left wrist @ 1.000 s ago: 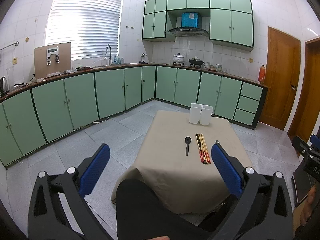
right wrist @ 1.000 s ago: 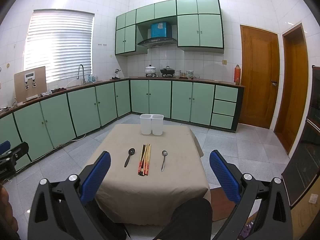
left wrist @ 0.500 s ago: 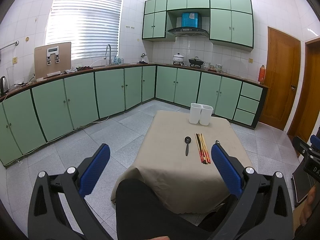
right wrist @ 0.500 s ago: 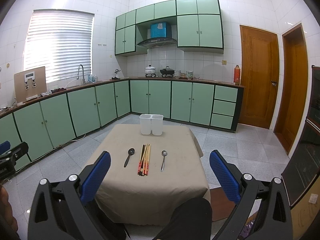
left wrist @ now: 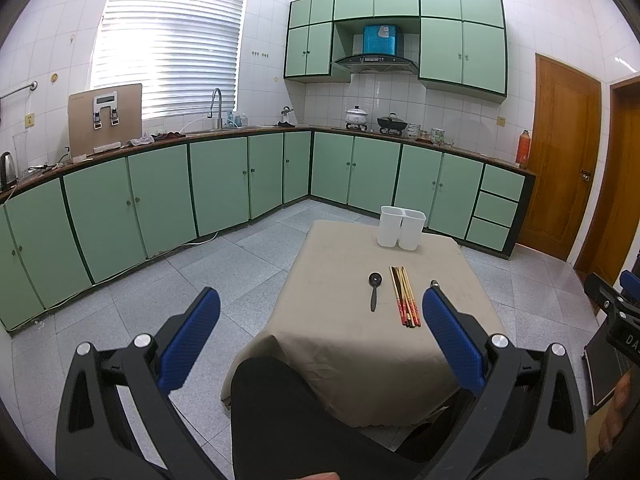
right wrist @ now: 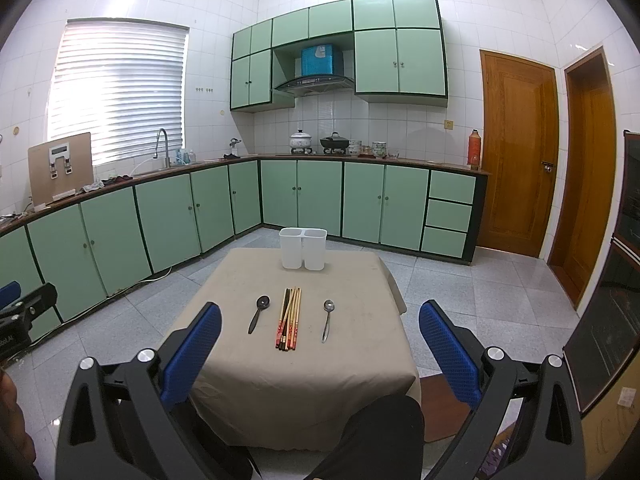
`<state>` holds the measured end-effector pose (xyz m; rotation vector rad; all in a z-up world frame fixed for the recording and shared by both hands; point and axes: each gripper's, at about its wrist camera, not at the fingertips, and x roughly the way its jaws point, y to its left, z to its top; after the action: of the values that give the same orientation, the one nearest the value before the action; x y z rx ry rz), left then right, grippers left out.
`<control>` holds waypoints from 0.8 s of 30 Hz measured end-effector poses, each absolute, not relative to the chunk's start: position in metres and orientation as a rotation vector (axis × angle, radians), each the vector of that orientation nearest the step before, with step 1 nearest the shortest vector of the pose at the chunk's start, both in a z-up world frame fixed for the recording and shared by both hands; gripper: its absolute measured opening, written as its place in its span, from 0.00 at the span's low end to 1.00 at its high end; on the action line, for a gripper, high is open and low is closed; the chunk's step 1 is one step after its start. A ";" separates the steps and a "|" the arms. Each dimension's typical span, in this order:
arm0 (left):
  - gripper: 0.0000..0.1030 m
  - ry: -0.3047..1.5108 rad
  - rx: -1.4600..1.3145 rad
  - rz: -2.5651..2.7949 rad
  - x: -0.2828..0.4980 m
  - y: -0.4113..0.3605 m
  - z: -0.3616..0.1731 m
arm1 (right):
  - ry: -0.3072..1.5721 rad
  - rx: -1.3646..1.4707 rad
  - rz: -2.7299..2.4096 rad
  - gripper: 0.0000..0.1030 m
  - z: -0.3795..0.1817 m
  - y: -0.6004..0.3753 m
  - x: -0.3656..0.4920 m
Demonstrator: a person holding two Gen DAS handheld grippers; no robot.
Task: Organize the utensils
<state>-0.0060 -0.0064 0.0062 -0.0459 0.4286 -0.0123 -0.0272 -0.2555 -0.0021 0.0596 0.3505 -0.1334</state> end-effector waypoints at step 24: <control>0.95 0.429 -0.047 -0.013 -0.008 -0.008 0.006 | 0.354 0.060 -0.131 0.94 -0.002 -0.254 -0.027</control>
<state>-0.0081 -0.0082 0.0060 -0.0471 0.4293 -0.0134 -0.0274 -0.2543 -0.0023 0.0604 0.3536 -0.1308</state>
